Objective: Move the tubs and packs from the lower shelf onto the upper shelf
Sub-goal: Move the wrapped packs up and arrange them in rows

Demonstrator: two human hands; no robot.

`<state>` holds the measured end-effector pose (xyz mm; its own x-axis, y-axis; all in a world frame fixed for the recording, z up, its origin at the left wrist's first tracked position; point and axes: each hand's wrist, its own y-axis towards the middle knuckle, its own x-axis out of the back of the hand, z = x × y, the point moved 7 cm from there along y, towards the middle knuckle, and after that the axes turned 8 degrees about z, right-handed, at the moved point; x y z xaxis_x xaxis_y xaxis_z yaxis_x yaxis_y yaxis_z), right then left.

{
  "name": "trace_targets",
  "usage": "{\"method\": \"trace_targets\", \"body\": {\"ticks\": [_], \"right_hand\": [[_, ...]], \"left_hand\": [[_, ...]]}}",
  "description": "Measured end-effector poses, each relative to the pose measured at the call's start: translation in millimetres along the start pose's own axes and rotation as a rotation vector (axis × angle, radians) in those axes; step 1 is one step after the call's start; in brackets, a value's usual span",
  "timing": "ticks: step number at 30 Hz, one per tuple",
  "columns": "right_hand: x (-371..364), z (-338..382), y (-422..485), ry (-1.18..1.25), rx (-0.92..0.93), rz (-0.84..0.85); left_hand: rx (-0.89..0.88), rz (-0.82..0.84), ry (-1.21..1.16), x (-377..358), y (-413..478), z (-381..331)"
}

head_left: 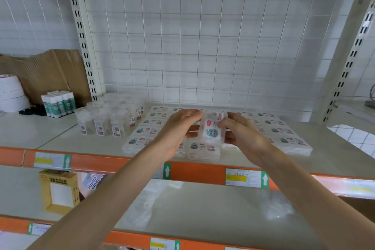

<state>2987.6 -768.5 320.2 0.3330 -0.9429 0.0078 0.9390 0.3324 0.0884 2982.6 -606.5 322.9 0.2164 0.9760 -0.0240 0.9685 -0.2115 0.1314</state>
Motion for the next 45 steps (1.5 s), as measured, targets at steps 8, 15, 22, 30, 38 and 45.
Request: {"method": "trace_targets", "body": {"ticks": [8, 15, 22, 30, 38, 45], "right_hand": [[14, 0, -5, -0.050, 0.029, -0.055], [15, 24, -26, -0.836, 0.437, -0.049], [30, 21, -34, -0.895, 0.372, -0.171], [63, -6, -45, -0.958, 0.215, -0.203], [67, -26, -39, -0.970, 0.131, -0.122], [69, -34, -33, -0.982, 0.118, -0.076]], "left_hand": [[0.002, 0.086, 0.021, -10, -3, 3], [0.004, 0.060, 0.146, -10, 2, 6], [-0.120, 0.008, 0.409, -14, -6, 1], [-0.331, 0.089, 1.055, -19, -30, 29], [-0.389, 0.011, 1.131, -20, -33, 39], [-0.426, -0.006, 1.198, -23, -35, 41]]}}
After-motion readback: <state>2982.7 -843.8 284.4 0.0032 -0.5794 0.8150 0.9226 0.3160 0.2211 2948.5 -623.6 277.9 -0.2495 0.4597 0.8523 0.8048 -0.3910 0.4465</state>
